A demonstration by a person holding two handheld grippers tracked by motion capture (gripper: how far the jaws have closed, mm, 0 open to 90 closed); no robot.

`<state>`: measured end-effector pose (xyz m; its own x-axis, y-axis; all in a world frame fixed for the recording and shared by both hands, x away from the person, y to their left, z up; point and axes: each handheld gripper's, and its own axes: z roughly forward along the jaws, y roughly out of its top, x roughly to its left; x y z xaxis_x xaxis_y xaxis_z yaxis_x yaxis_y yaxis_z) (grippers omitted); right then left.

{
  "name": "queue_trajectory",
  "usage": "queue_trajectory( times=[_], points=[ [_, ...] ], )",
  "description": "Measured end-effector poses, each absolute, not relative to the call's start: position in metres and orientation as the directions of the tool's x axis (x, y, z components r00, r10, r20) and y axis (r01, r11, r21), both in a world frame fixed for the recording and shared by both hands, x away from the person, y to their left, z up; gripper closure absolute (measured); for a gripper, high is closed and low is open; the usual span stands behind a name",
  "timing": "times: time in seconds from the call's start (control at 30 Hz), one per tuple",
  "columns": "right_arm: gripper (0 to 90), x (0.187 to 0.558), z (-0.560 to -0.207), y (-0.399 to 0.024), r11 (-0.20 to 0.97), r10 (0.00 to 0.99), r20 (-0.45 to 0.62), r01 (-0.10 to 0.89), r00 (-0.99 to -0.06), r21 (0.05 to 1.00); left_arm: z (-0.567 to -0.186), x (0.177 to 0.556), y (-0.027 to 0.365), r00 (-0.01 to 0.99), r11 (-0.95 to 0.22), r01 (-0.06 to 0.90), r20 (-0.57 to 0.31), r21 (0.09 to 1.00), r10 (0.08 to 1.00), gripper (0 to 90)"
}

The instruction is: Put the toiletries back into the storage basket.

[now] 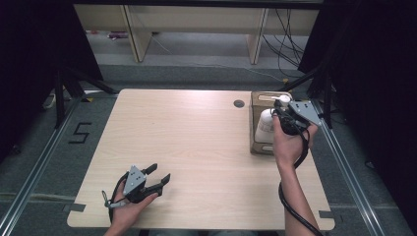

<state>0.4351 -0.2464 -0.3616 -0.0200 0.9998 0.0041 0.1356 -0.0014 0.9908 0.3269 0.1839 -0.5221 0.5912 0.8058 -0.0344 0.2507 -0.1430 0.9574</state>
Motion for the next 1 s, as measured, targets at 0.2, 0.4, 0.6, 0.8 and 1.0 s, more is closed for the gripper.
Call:
queue_trajectory(
  times=[0.2, 0.4, 0.6, 0.8, 1.0],
  points=[
    [60.1, 0.434, -0.364, -0.246, 0.013, 1.000, -0.010, 0.136, -0.026, 0.991, -0.522, 0.327, 0.184, 0.591, -0.144, 0.250, -0.034, 0.957, 0.806, 36.2],
    [60.1, 0.432, -0.366, -0.243, 0.009, 0.999, -0.004, 0.144, -0.035, 0.990, -0.522, 0.327, 0.184, 0.591, -0.146, 0.250, -0.032, 0.957, 0.806, 36.2],
    [60.1, 0.430, -0.366, -0.242, 0.023, 0.999, -0.018, 0.145, -0.035, 0.989, -0.522, 0.327, 0.184, 0.591, -0.147, 0.250, -0.031, 0.957, 0.806, 36.2],
    [60.1, 0.428, -0.366, -0.243, 0.033, 0.999, -0.027, 0.145, -0.040, 0.989, -0.522, 0.327, 0.183, 0.592, -0.146, 0.249, -0.031, 0.957, 0.806, 36.2],
    [60.0, 0.424, -0.365, -0.244, 0.019, 0.999, -0.012, 0.161, -0.042, 0.987, -0.522, 0.326, 0.183, 0.589, -0.151, 0.257, -0.030, 0.955, 0.808, 36.2]
  ],
)
